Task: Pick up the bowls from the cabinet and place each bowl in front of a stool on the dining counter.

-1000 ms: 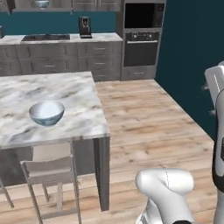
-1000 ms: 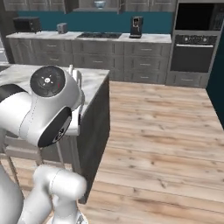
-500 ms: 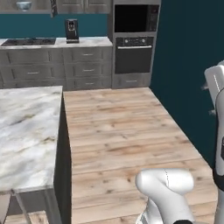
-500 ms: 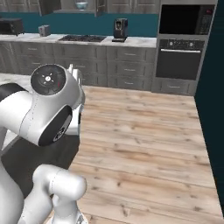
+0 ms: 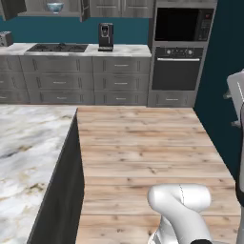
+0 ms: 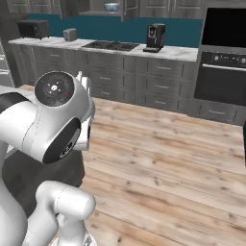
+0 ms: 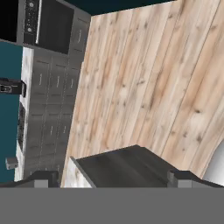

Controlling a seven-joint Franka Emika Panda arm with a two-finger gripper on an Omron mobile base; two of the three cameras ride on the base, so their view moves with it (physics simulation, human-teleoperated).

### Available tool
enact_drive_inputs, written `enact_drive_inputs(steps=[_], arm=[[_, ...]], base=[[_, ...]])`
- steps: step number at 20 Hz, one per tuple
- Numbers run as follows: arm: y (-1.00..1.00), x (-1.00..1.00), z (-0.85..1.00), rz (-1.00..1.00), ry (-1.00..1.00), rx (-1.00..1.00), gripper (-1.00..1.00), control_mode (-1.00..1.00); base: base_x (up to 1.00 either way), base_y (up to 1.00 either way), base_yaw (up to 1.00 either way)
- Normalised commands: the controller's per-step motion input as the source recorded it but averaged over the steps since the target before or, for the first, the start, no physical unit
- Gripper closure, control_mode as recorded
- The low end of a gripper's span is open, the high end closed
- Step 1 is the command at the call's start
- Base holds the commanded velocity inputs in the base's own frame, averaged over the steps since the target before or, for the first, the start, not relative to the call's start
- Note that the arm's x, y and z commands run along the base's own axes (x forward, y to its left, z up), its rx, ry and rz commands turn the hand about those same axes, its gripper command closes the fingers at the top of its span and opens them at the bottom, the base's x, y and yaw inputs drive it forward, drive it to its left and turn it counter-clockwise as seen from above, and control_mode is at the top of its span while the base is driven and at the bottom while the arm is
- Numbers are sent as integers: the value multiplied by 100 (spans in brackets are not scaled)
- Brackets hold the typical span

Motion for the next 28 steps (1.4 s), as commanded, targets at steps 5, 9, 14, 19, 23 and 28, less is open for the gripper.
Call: enact_drive_inputs(steps=[5,9,14,19,23,28], arm=[[0,0,0,0,0,0,-100,100],[0,0,0,0,0,0,-100,100],[0,0,0,0,0,0,-100,100],[0,0,0,0,0,0,-100,100],[0,0,0,0,0,0,-100,100],[0,0,0,0,0,0,-100,100]], base=[[100,0,75],[100,-1,74],[100,-9,69],[94,-58,60],[57,-89,57],[40,-100,44]])
